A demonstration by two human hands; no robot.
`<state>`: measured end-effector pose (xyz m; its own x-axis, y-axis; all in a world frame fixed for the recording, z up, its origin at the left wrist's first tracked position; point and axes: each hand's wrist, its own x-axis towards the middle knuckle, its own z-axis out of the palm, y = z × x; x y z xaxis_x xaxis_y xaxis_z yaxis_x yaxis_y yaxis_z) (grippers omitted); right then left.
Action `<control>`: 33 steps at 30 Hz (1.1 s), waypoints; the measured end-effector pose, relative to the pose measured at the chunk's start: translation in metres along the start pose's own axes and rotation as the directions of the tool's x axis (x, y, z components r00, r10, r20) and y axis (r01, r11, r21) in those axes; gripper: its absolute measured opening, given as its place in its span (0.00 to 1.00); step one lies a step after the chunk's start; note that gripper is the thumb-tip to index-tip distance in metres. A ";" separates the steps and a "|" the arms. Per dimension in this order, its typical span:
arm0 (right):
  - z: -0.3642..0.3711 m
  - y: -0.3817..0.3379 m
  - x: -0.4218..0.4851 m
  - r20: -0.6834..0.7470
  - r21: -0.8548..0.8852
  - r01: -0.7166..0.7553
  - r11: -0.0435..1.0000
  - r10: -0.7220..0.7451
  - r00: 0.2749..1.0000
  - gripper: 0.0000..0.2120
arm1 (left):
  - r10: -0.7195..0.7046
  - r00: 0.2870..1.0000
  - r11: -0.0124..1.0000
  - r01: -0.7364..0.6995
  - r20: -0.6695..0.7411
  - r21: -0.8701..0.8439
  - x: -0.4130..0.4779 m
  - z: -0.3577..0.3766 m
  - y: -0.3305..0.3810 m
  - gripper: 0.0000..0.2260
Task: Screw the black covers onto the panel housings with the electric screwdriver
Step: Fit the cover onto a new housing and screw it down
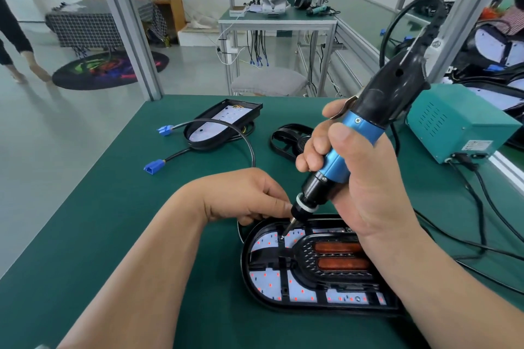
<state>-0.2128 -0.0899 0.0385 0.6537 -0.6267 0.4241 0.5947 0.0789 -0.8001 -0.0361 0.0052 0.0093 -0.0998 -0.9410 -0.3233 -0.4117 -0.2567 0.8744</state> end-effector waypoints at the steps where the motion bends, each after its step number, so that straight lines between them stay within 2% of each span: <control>1: 0.002 0.000 -0.001 0.032 -0.003 0.000 1.000 0.000 0.999 0.10 | -0.008 1.000 1.000 0.008 -0.001 0.017 0.000 0.001 0.001 0.11; 5: 0.008 -0.001 -0.005 0.122 0.028 -0.052 0.998 0.048 0.991 0.08 | -0.026 1.000 0.994 0.025 0.003 0.109 0.000 0.003 0.005 0.17; 12: 0.012 -0.001 -0.002 0.205 0.020 -0.096 0.995 0.090 0.975 0.05 | -0.048 0.999 0.990 0.050 -0.018 0.129 0.000 0.003 0.005 0.17; 15: 0.011 0.002 0.002 0.250 0.042 -0.119 0.992 0.105 0.963 0.06 | -0.066 0.997 0.987 0.070 -0.032 0.146 0.000 0.004 0.008 0.12; 18: 0.008 0.005 0.004 0.284 0.053 -0.101 0.993 0.082 0.955 0.11 | -0.064 0.997 0.979 0.073 -0.052 0.193 0.000 0.007 0.010 0.14; 22: -0.003 0.006 0.005 0.141 0.171 -0.030 0.985 0.005 0.990 0.15 | -0.053 0.999 0.974 0.054 -0.007 0.222 -0.001 0.005 0.012 0.16; 25: -0.017 -0.001 0.013 -0.051 0.240 0.053 0.969 -0.042 0.998 0.12 | -0.024 1.000 0.977 0.024 -0.004 0.212 0.001 0.005 0.008 0.17; 28: -0.035 -0.011 0.020 -0.210 0.269 0.113 0.957 -0.056 0.976 0.08 | 0.005 1.000 0.981 0.001 -0.031 0.192 0.003 0.004 0.004 0.17; 31: -0.051 -0.018 0.023 -0.327 0.293 0.161 0.942 -0.060 0.943 0.07 | -0.018 0.995 1.000 0.020 -0.098 0.018 0.009 0.005 -0.001 0.15; 33: -0.059 -0.019 0.024 -0.389 0.316 0.189 0.930 -0.054 0.920 0.06 | -0.049 0.981 0.961 -0.006 -0.189 -0.277 0.015 0.006 0.000 0.11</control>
<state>-0.2358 -0.1518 0.0390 0.3871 -0.8820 0.2687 0.8243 0.2004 -0.5295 -0.0432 -0.0075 0.0024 0.0931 -0.9520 -0.2914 -0.1442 -0.3025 0.9422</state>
